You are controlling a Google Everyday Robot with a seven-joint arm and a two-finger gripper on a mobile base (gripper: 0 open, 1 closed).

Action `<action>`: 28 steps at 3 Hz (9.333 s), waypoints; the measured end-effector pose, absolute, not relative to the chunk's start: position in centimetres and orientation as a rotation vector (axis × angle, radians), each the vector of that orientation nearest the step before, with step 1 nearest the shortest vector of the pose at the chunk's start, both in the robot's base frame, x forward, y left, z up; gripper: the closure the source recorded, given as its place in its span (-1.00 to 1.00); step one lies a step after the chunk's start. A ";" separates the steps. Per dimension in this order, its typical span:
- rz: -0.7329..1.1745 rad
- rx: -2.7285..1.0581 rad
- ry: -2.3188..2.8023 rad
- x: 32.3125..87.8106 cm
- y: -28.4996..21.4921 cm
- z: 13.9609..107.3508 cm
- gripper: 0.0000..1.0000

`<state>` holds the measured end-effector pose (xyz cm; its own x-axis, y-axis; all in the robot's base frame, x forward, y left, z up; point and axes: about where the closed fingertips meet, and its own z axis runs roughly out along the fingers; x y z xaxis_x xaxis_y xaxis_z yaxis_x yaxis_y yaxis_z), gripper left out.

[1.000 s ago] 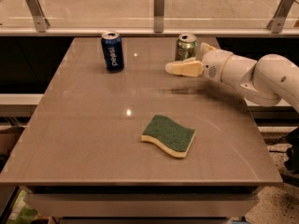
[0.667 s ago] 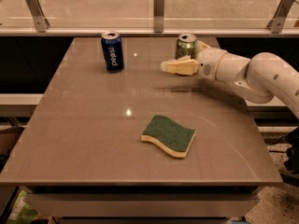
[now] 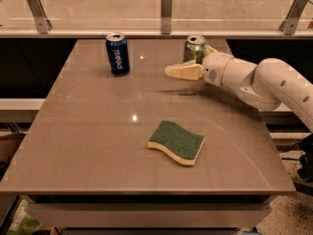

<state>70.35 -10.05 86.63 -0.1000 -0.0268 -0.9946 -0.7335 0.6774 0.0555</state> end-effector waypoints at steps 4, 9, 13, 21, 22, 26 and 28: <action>0.682 -0.655 1.571 70.3 -8.9 86.7 0.76; 0.650 -0.724 1.543 69.7 -11.1 94.1 1.00; 0.352 -0.867 1.351 72.2 -12.7 94.6 1.00; -0.267 -1.073 0.968 73.4 -16.1 98.8 1.00; -0.312 -1.075 0.924 73.3 -16.3 99.3 1.00; -0.576 -1.177 0.755 73.6 -18.1 100.4 1.00; -0.775 -1.267 0.571 73.7 -18.0 101.4 1.00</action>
Offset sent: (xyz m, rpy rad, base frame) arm 0.0000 0.0025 0.0002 0.0004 -0.0001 0.0036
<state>73.71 -18.00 101.40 0.6267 -0.7784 0.0370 0.1957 0.1112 -0.9743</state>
